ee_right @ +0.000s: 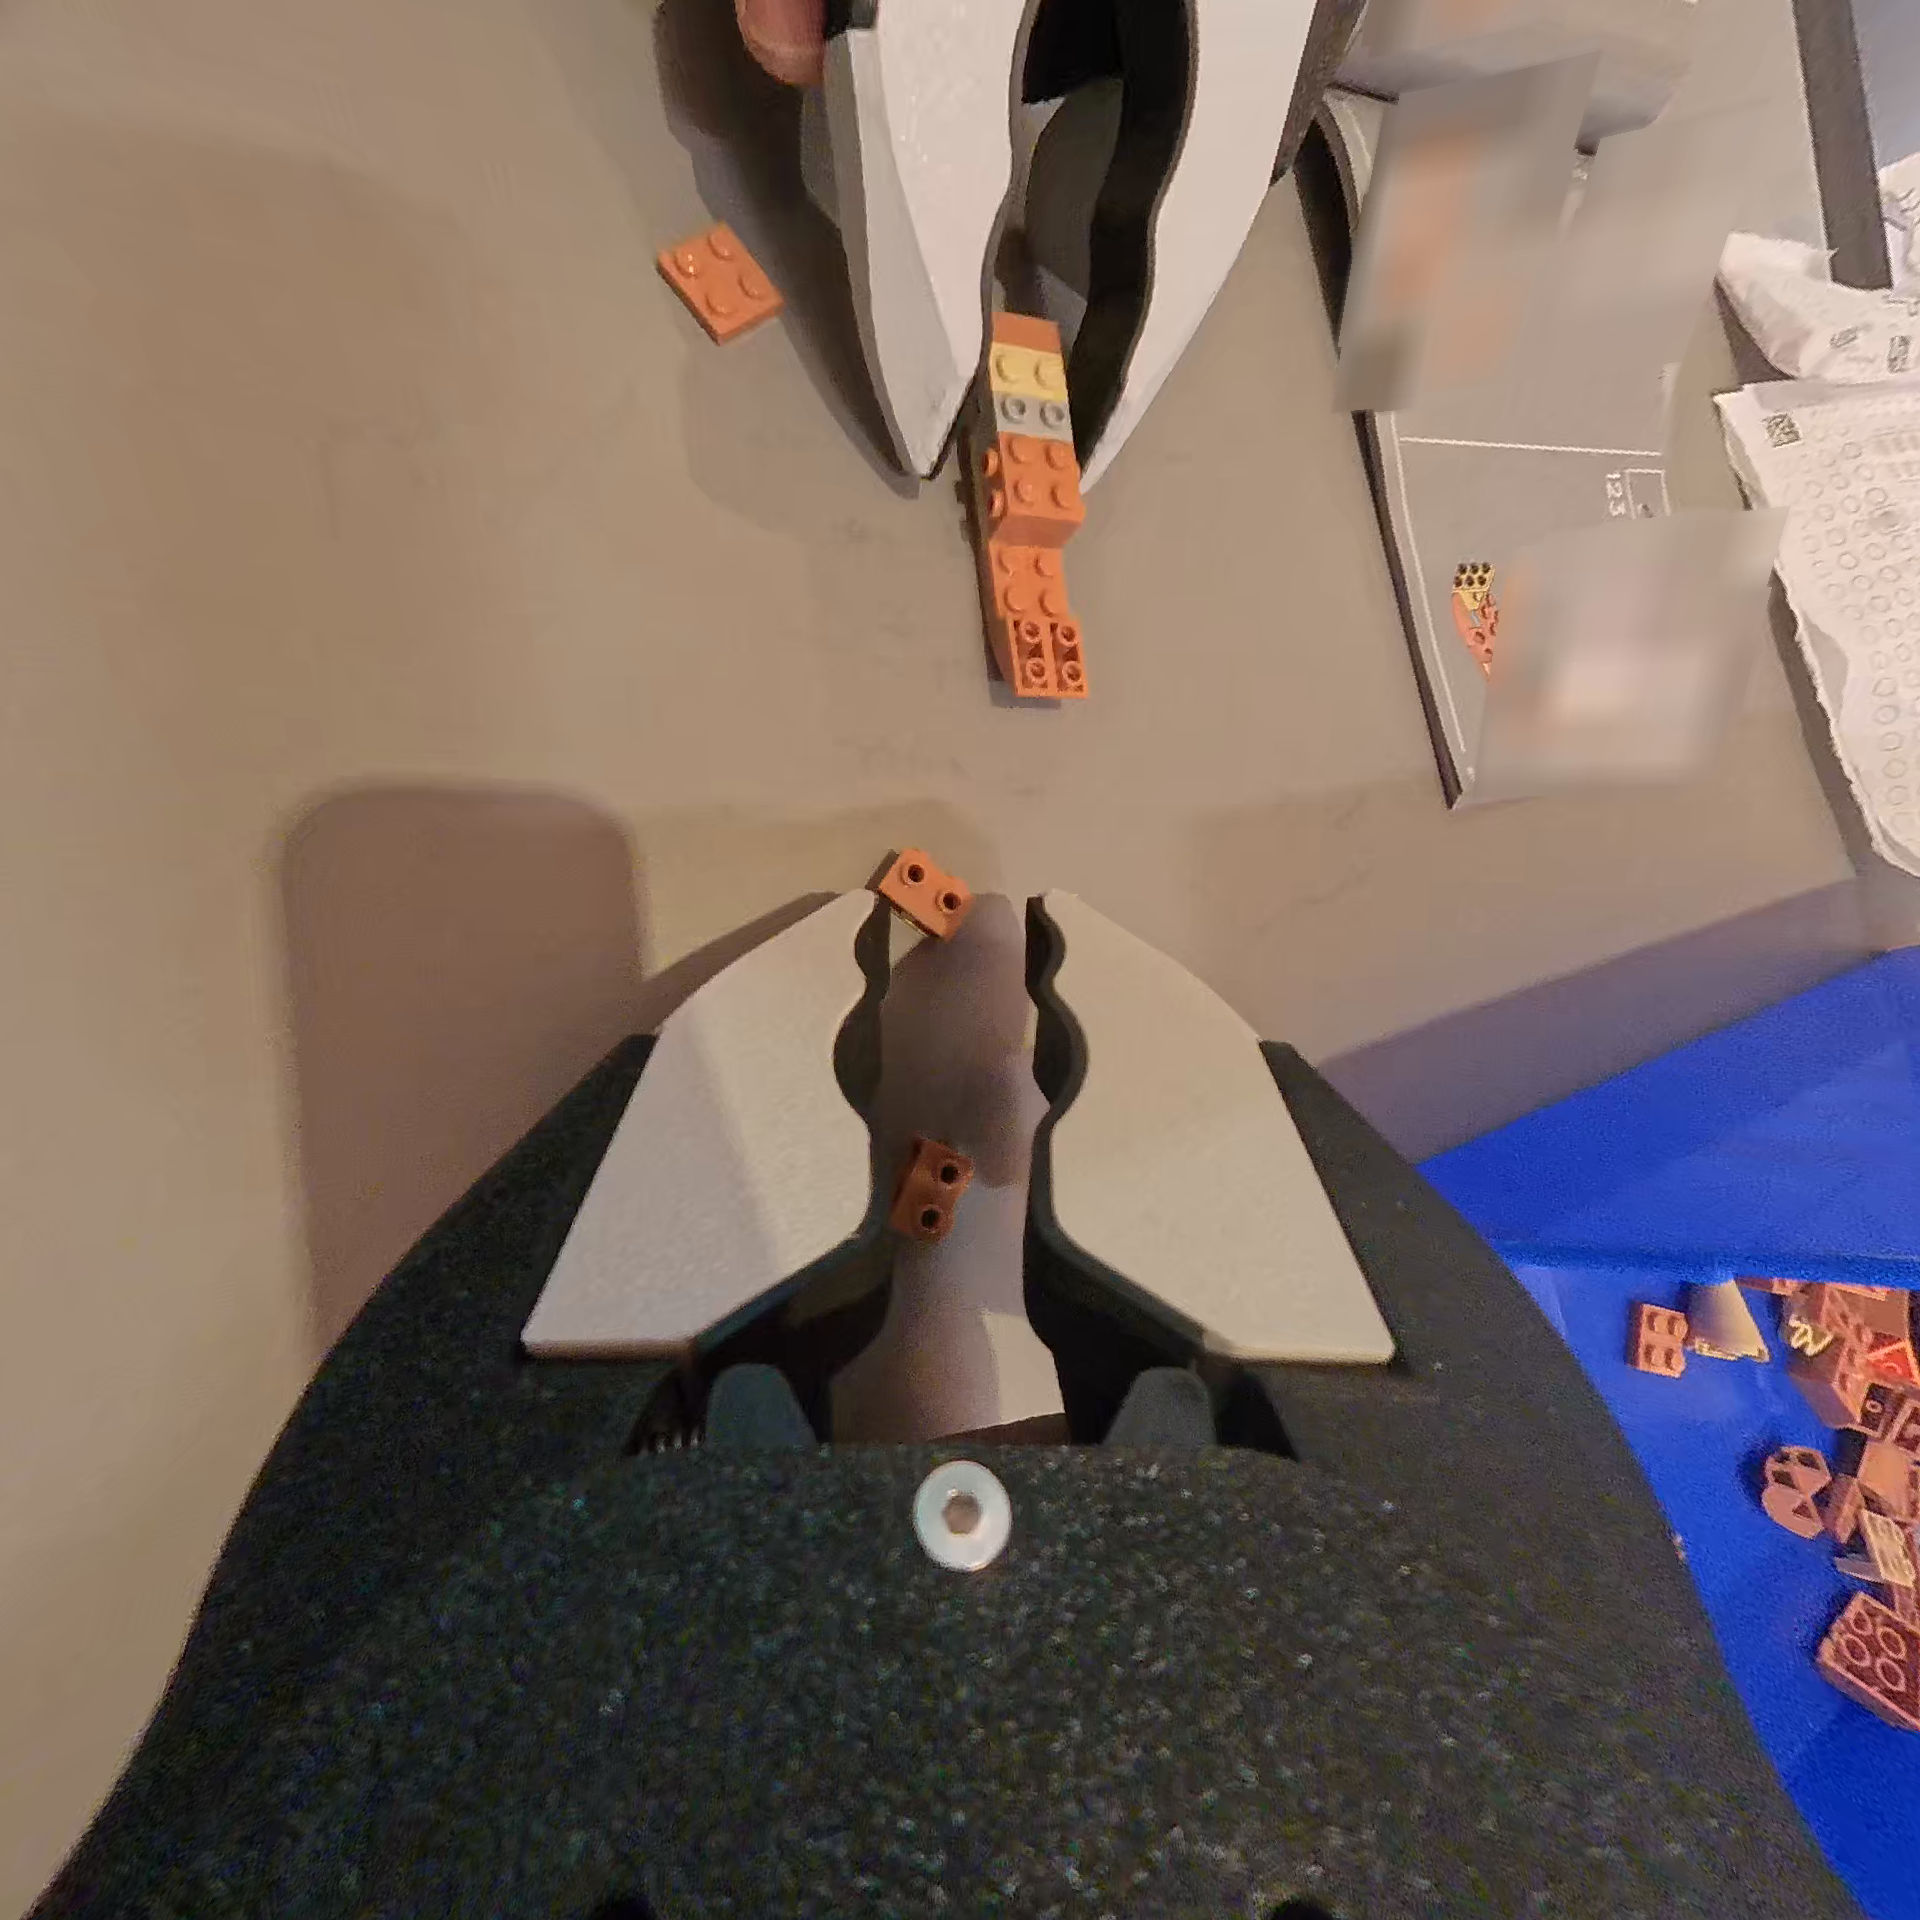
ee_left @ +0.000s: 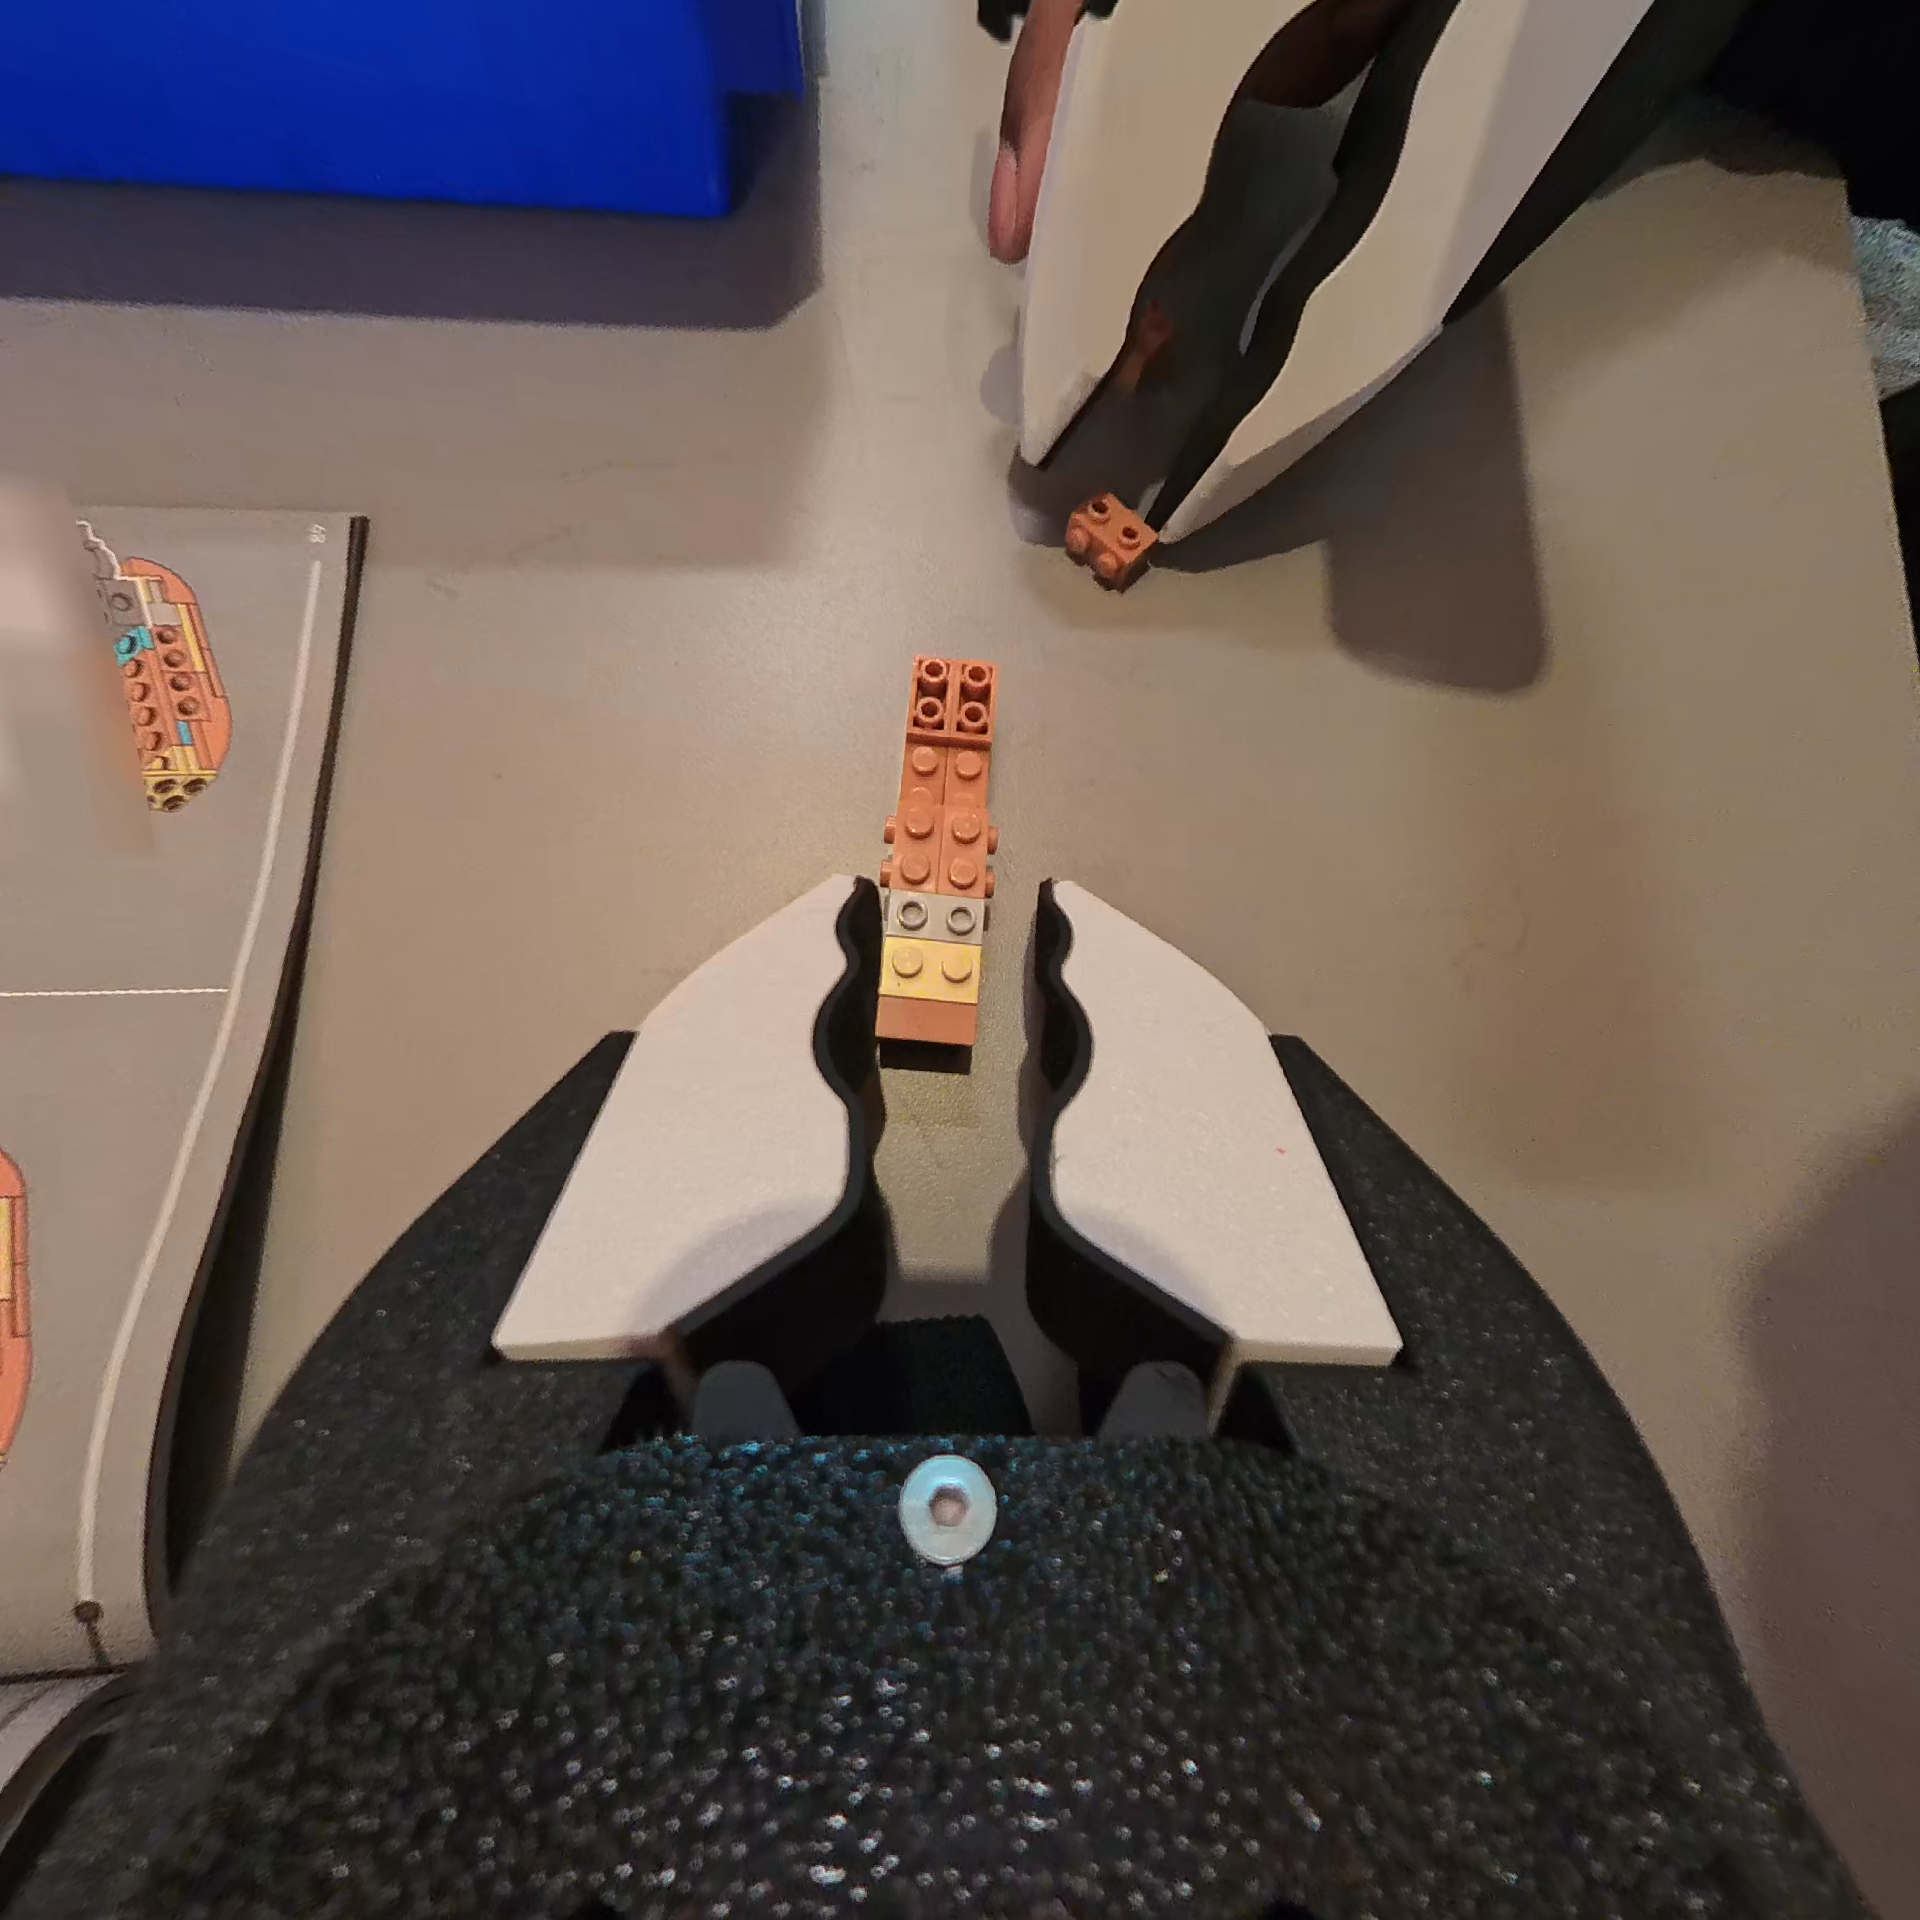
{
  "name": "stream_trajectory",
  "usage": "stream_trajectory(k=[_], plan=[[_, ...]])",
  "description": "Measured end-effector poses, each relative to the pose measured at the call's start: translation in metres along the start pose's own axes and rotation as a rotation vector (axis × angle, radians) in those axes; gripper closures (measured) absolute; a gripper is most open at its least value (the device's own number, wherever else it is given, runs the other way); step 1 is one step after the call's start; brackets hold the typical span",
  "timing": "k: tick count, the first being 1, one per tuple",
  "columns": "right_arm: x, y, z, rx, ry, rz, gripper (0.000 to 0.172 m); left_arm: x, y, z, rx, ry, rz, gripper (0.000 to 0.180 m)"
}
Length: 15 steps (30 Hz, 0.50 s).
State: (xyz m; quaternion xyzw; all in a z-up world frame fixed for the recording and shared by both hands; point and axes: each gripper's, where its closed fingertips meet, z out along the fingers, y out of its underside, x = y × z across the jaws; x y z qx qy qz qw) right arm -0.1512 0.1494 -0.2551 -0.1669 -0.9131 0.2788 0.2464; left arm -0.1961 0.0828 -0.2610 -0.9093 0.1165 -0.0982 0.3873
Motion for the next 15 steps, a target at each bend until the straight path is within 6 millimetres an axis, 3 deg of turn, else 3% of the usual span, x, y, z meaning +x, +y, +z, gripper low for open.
stream_trajectory(k=[15], plan=[[0.0056,-0.0020,0.0068,0.022,0.037,0.010,0.155,0.0009,-0.0001,-0.0003,0.001,0.006,0.000,0.154]])
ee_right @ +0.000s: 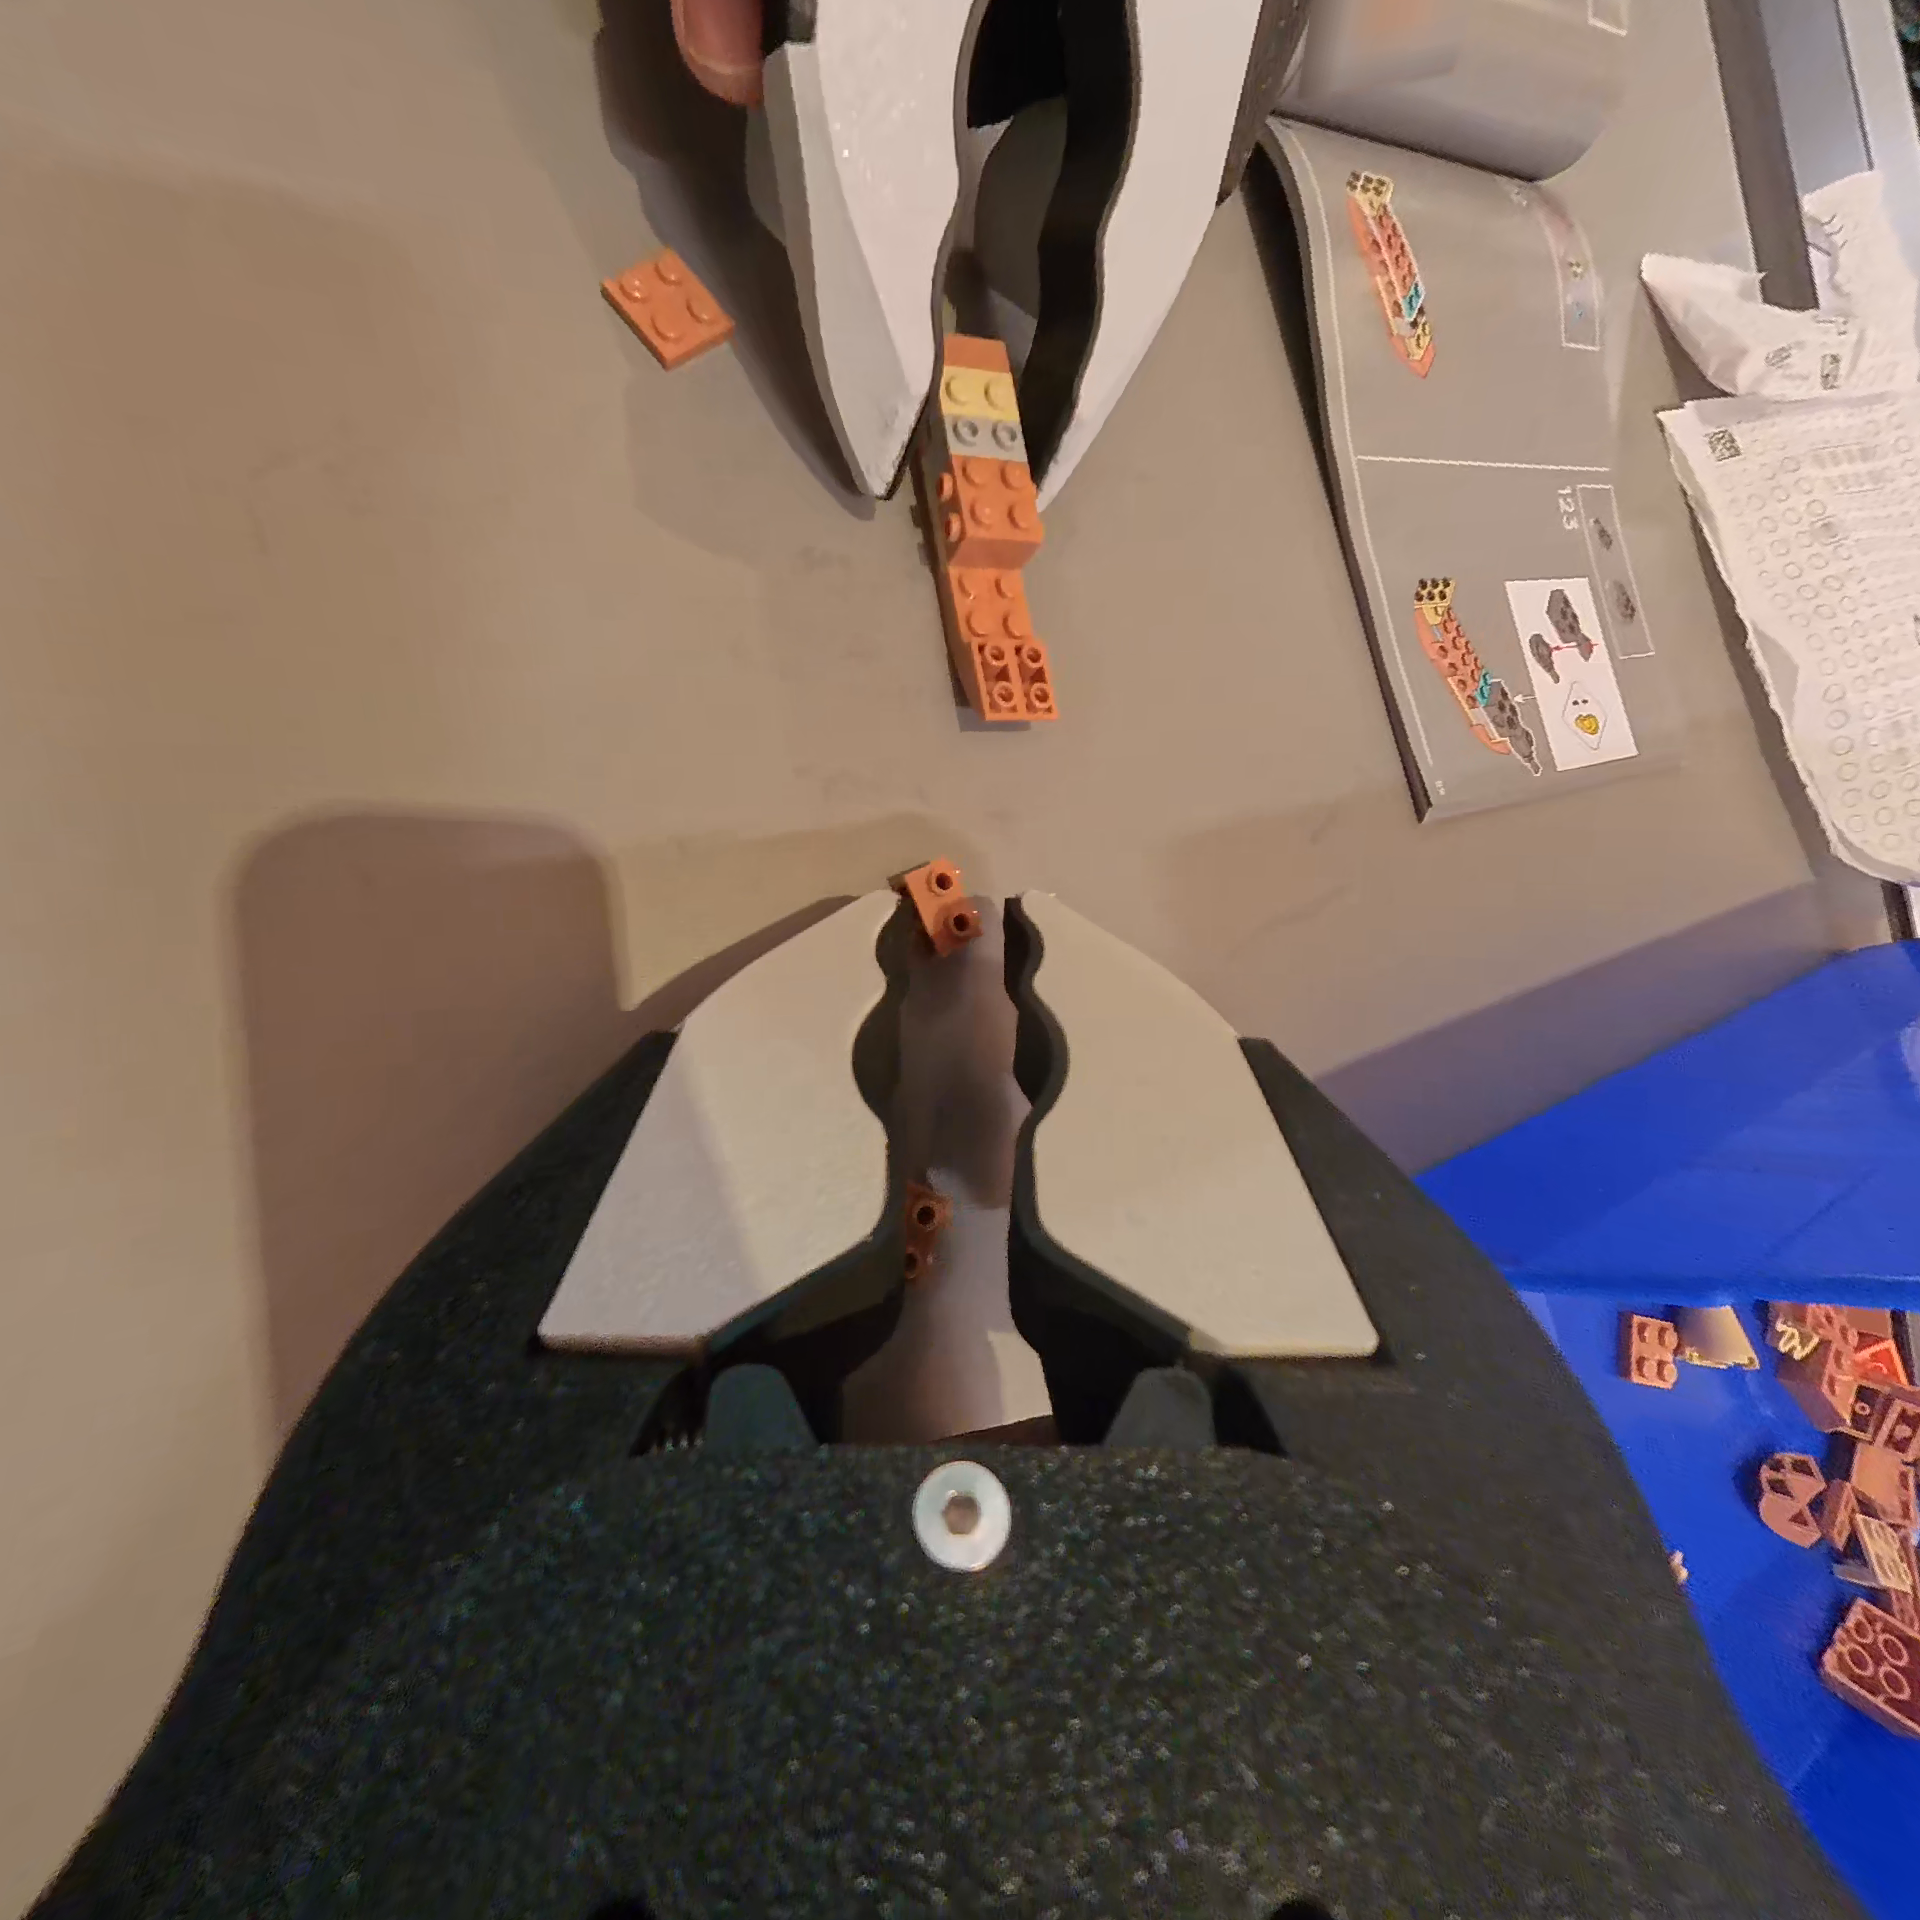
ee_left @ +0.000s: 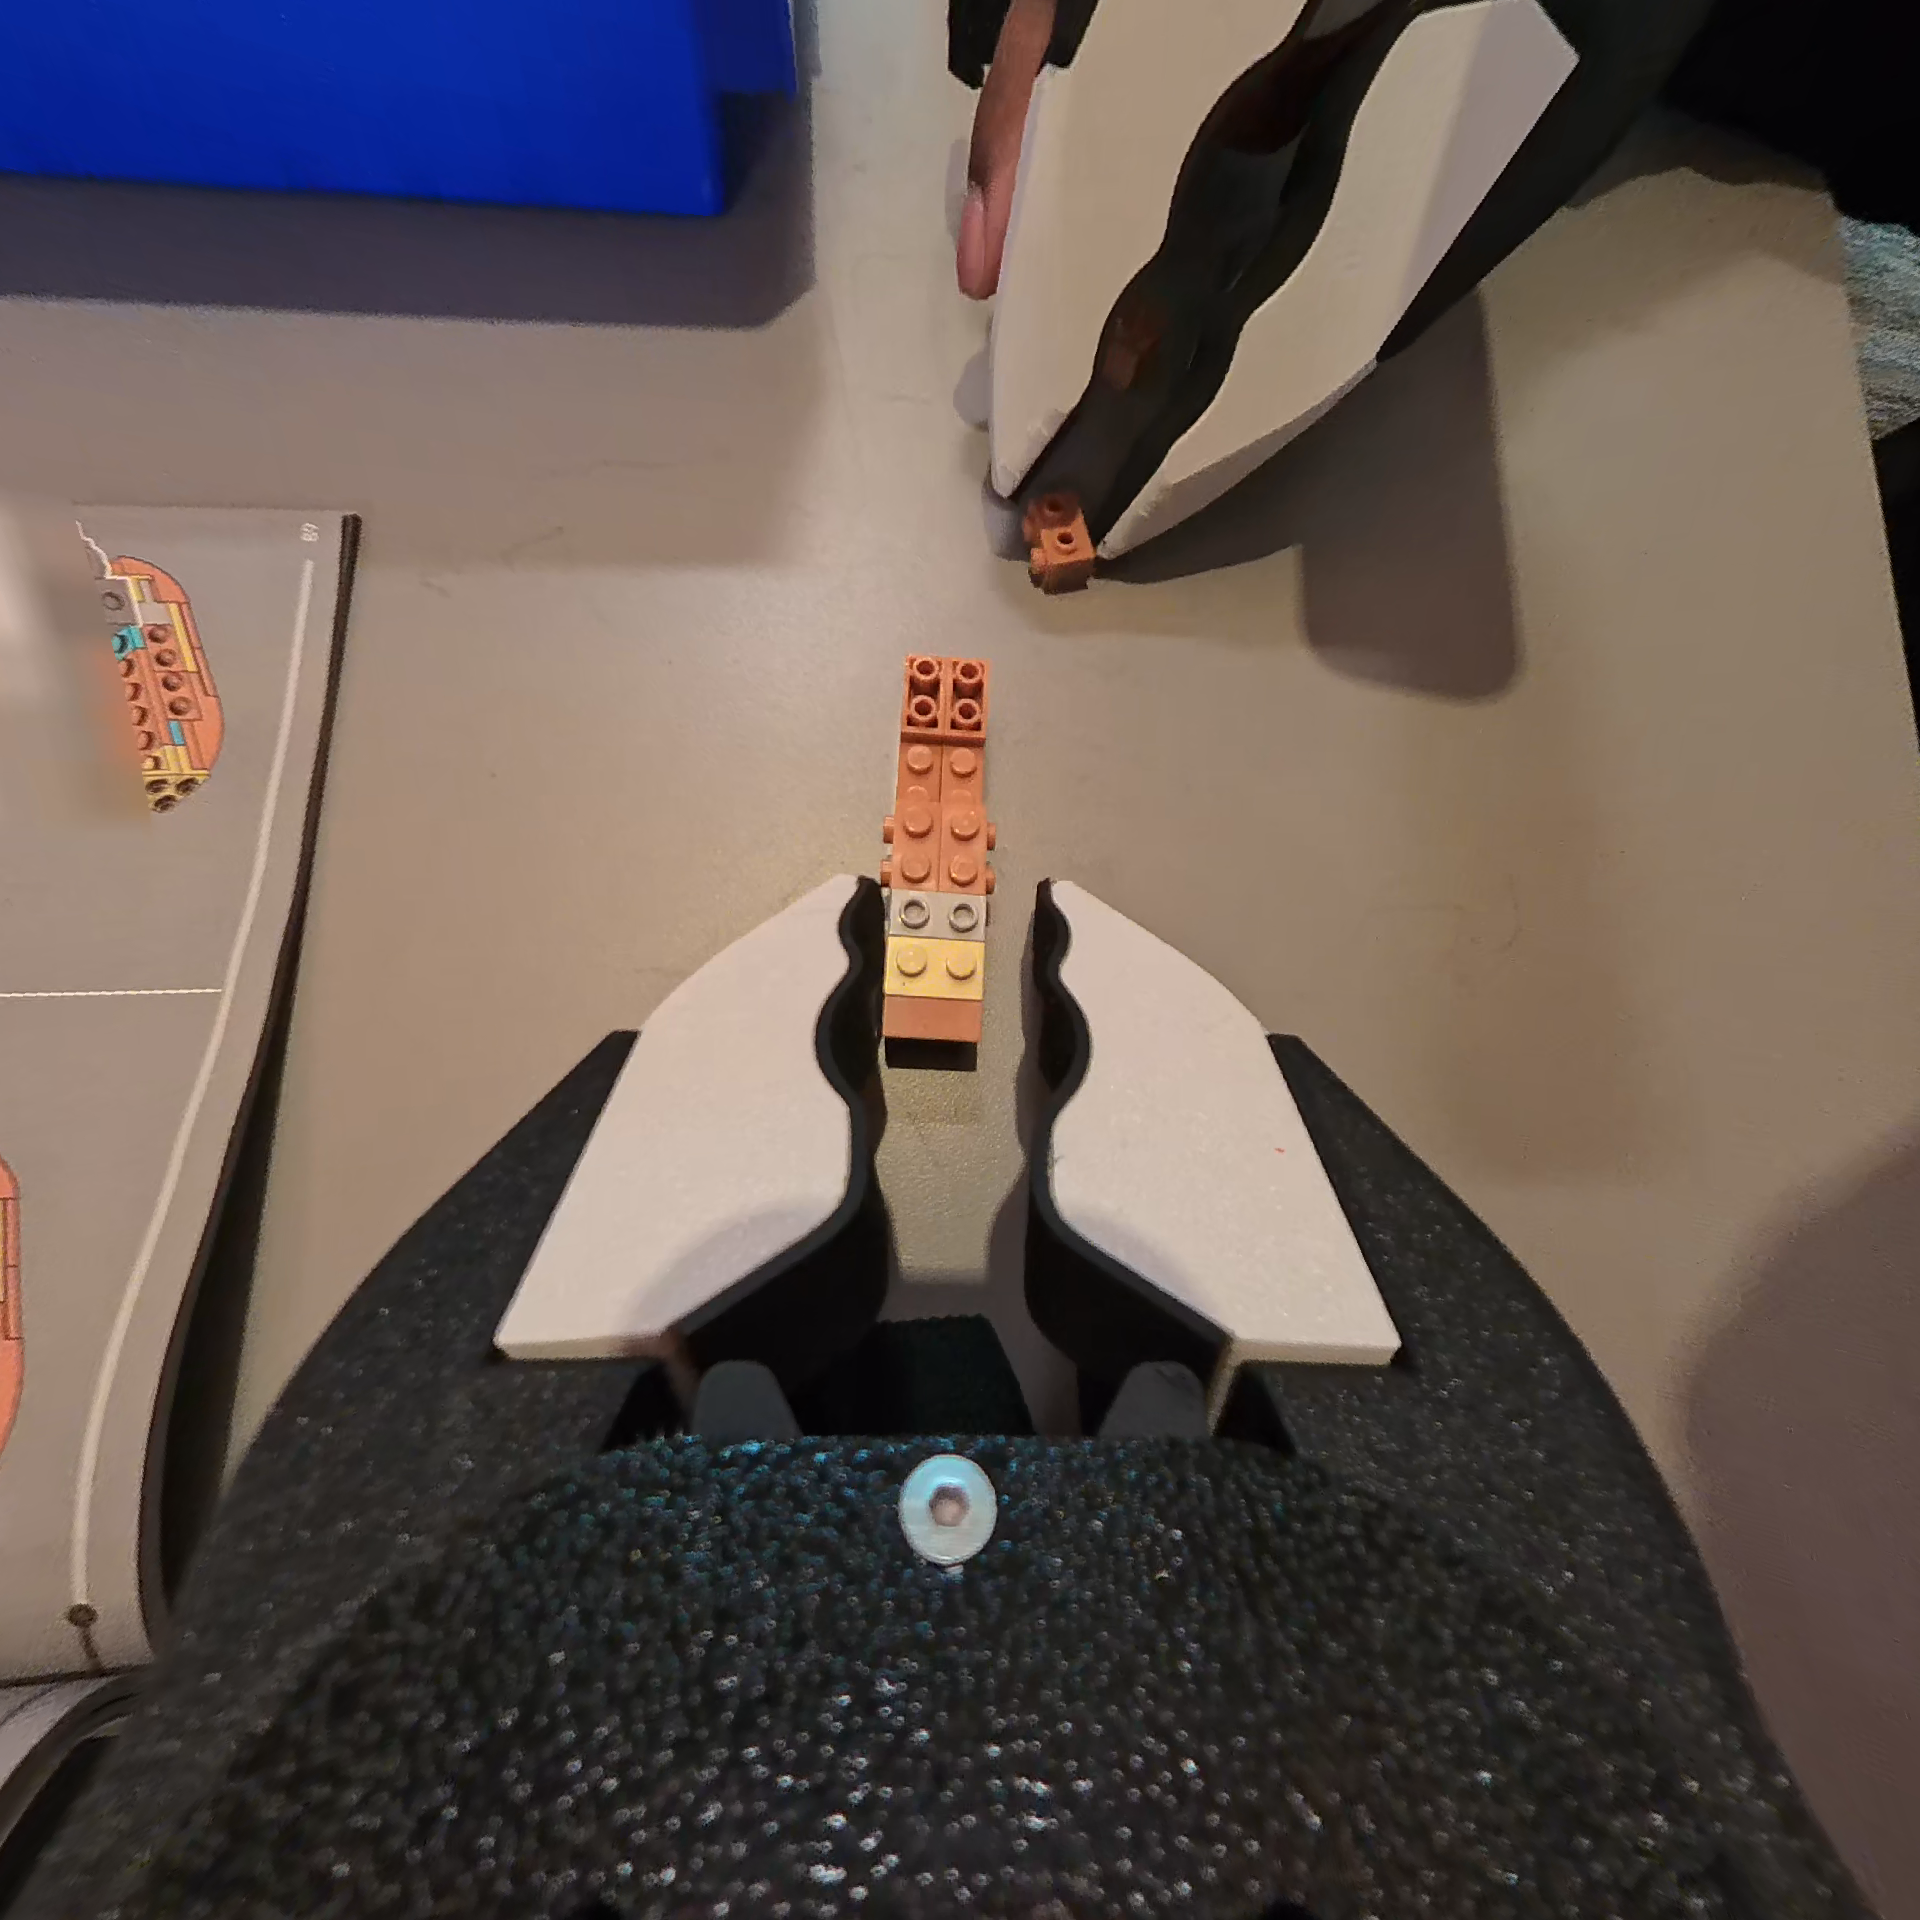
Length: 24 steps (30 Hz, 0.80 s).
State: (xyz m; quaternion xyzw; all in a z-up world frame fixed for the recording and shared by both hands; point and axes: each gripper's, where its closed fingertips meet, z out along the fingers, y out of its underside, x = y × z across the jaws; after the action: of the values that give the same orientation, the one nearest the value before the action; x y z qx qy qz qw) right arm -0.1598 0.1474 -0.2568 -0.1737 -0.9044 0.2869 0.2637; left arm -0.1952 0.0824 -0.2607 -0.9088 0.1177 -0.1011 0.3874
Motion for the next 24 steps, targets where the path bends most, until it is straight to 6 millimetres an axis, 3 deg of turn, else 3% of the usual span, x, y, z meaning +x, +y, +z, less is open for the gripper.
stream_trajectory(k=[24], plan=[[-0.005,-0.011,-0.001,0.135,-0.063,0.083,0.154,-0.005,-0.001,0.001,0.001,-0.027,-0.017,0.157]])
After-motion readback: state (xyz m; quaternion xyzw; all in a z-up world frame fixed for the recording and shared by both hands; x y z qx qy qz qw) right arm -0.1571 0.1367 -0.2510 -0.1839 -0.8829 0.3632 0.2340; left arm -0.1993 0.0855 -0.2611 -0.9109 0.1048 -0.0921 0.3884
